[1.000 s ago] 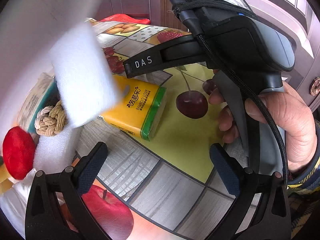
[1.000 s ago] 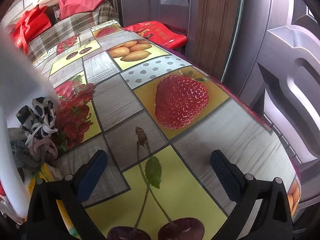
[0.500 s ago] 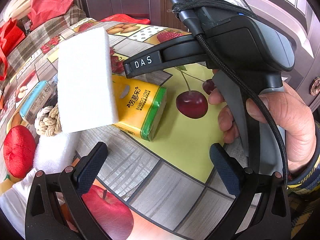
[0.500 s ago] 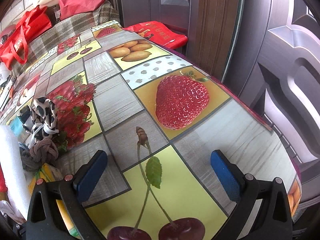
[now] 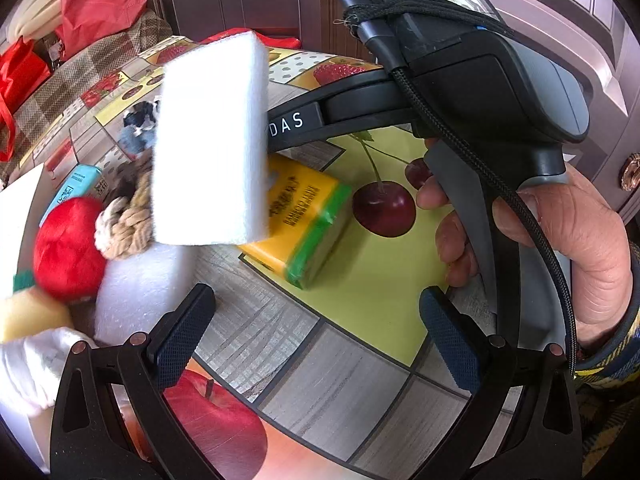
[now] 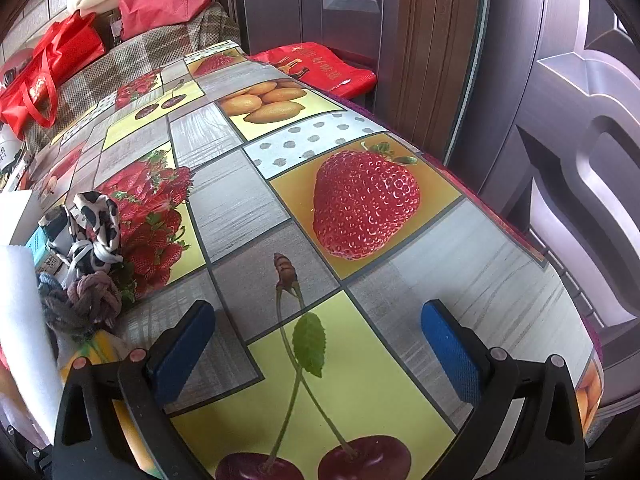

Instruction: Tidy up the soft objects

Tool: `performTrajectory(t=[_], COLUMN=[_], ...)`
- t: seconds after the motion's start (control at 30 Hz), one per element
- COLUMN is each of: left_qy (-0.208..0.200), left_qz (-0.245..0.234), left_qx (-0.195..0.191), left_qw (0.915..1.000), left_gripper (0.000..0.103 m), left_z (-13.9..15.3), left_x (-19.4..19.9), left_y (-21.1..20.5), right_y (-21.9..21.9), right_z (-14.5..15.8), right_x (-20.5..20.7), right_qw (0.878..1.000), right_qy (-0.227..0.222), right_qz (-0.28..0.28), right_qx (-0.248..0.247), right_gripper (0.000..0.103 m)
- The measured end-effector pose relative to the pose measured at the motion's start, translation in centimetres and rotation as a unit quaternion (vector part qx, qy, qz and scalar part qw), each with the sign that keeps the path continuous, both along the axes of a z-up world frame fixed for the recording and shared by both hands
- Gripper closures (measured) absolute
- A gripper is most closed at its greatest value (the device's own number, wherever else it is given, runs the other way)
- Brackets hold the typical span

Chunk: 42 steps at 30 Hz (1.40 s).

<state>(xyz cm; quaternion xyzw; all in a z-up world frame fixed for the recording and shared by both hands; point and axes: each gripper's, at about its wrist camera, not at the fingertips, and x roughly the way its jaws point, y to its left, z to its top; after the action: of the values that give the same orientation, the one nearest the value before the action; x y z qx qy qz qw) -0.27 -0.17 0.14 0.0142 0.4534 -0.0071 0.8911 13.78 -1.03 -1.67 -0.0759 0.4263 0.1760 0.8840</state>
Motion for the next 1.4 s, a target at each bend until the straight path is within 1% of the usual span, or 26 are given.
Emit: performTrajectory(t=[1.4], left_qy=[0.000], left_qz=[0.000], left_qx=[0.000], left_qw=[1.0000], left_gripper=[0.001], left_z=[-0.01], left_x=[0.00], left_y=[-0.03], right_y=[-0.07], right_z=[-0.02], right_x=[0.04], right_qw=[1.000], right_qy=[0.000], right_qz=[0.001], right_qx=[0.002], right_gripper=[0.000])
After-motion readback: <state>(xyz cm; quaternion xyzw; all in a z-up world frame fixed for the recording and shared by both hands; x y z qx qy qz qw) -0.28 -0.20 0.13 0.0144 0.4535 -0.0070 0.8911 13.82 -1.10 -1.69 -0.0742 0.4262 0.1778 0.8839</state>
